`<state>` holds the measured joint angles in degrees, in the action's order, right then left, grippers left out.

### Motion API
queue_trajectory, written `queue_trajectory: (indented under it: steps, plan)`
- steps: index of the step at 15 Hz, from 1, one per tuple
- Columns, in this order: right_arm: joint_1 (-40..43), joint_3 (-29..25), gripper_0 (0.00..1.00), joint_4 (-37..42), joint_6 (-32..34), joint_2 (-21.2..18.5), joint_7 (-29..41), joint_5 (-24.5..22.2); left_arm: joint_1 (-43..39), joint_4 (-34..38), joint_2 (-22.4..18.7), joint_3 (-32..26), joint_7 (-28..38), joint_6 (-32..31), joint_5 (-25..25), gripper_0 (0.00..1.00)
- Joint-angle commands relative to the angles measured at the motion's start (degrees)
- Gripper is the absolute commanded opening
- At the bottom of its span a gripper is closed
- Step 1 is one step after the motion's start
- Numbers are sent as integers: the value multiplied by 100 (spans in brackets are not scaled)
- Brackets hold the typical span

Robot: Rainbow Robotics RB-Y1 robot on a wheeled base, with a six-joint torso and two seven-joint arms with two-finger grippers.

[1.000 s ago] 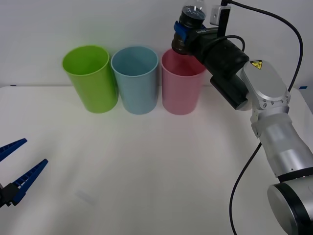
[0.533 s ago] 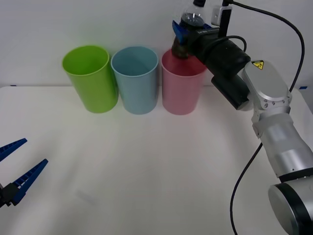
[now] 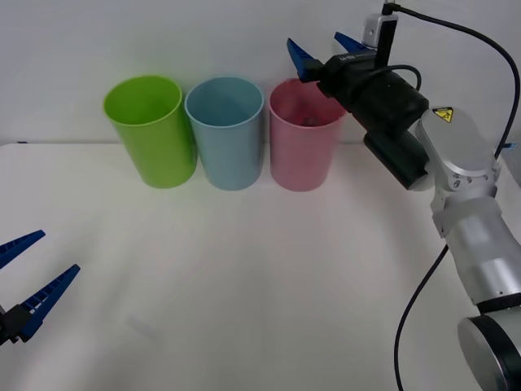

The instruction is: Grasp the object on the table and drop it into the matching bin: aluminum can to the light blue bin, PET bottle to the pink bin.

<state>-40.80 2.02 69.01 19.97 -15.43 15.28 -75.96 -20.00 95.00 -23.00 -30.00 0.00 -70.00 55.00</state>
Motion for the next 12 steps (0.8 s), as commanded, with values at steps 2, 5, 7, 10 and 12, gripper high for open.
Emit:
queue_trajectory:
  steps: [2,5,7,10,12]
  plan:
    - [502,44,100,640,139,-206,36,99,0,0,0,0,0,0,0,100]
    - [1030,115,100,1238,245,-461,62,292,0,0,0,0,0,0,0,100]
    - [1478,132,100,1712,315,-672,62,415,0,0,0,0,0,0,0,100]
    - [2164,141,100,2354,447,-980,19,626,0,0,0,0,0,0,0,100]
    - [2550,132,100,2662,543,-1182,-25,802,0,0,0,0,0,0,0,100]
